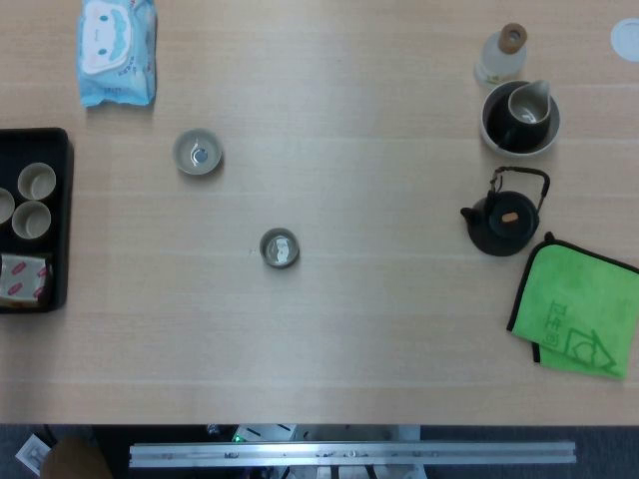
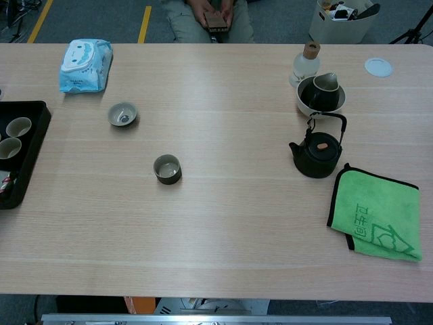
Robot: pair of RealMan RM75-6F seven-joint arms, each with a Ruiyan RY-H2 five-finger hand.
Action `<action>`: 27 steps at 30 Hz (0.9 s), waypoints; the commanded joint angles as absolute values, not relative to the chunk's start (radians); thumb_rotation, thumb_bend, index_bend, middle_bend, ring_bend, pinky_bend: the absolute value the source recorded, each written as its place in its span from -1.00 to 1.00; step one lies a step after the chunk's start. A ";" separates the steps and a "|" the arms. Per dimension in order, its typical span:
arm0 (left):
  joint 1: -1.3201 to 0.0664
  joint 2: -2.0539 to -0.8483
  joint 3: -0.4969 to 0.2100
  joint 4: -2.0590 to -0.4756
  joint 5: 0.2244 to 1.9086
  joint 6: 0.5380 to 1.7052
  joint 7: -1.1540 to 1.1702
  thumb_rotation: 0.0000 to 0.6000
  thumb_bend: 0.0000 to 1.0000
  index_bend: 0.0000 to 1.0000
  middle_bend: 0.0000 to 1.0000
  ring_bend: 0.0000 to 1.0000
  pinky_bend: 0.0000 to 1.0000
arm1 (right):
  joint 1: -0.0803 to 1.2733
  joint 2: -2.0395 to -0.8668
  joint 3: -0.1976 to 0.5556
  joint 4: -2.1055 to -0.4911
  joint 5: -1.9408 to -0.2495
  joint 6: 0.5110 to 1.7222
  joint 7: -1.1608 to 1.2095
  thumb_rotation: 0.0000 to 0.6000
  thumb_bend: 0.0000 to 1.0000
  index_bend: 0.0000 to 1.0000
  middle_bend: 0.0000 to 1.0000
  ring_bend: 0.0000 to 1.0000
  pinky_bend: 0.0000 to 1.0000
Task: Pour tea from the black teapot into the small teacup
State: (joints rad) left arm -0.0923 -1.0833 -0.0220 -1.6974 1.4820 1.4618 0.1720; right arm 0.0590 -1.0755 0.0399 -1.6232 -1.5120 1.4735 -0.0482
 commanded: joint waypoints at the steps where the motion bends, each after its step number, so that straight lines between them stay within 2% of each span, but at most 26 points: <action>1: -0.092 -1.082 -0.021 -1.700 1.480 1.460 0.175 1.00 -0.22 -0.59 -0.60 -0.62 -0.59 | 0.063 -1.075 0.041 -1.624 -1.513 1.469 -0.049 1.00 -0.85 -0.60 -0.41 -0.63 -0.57; 13: -0.097 -1.075 -0.023 -1.707 1.485 1.455 0.172 1.00 -0.22 -0.59 -0.60 -0.62 -0.59 | 0.111 -1.029 0.069 -1.690 -1.503 1.417 -0.077 1.00 -0.85 -0.60 -0.41 -0.63 -0.57; 18: -0.107 -1.072 -0.024 -1.714 1.487 1.440 0.175 1.00 -0.22 -0.59 -0.60 -0.62 -0.59 | 0.176 -0.991 0.097 -1.749 -1.471 1.324 -0.101 1.00 -0.86 -0.60 -0.33 -0.63 -0.57; 27: -0.119 -1.072 -0.023 -1.719 1.489 1.423 0.174 1.00 -0.22 -0.59 -0.60 -0.62 -0.59 | 0.315 -1.006 0.140 -1.770 -1.388 1.133 -0.151 1.00 -0.88 -0.60 -0.33 -0.62 -0.78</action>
State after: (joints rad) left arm -0.1193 -1.0721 -0.0227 -1.7190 1.4885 1.4226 0.1745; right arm 0.2869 -0.9956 0.1278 -1.7665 -1.4094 1.1630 -0.1354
